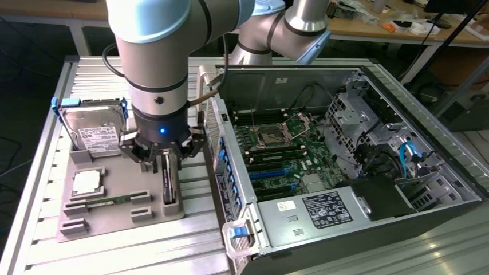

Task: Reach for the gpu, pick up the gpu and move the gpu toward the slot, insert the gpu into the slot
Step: 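Pick up the gpu and move the gpu toward the slot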

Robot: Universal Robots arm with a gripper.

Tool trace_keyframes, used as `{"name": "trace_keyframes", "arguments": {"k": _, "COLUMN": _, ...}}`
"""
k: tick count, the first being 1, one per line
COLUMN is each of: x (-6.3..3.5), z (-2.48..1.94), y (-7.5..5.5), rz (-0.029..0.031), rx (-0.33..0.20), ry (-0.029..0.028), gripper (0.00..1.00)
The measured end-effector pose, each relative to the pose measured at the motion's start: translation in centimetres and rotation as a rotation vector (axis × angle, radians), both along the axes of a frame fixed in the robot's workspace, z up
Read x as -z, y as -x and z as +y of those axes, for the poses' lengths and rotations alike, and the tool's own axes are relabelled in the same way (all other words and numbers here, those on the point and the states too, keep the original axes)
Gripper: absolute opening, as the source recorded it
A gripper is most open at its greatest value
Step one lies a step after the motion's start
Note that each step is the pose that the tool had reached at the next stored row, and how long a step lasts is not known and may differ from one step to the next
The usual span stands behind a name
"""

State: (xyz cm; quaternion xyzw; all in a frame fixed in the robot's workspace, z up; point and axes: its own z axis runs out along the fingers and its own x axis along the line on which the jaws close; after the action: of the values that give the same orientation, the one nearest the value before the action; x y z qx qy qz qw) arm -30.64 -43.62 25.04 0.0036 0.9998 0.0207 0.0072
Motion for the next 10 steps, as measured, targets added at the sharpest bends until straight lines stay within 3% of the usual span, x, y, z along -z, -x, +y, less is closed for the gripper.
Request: {"name": "trace_keyframes", "arguments": {"k": 10, "x": 0.09, "z": 0.0, "y": 0.07, "rz": 0.0001, "rx": 0.0, "ry": 0.0003, "gripper": 0.48}}
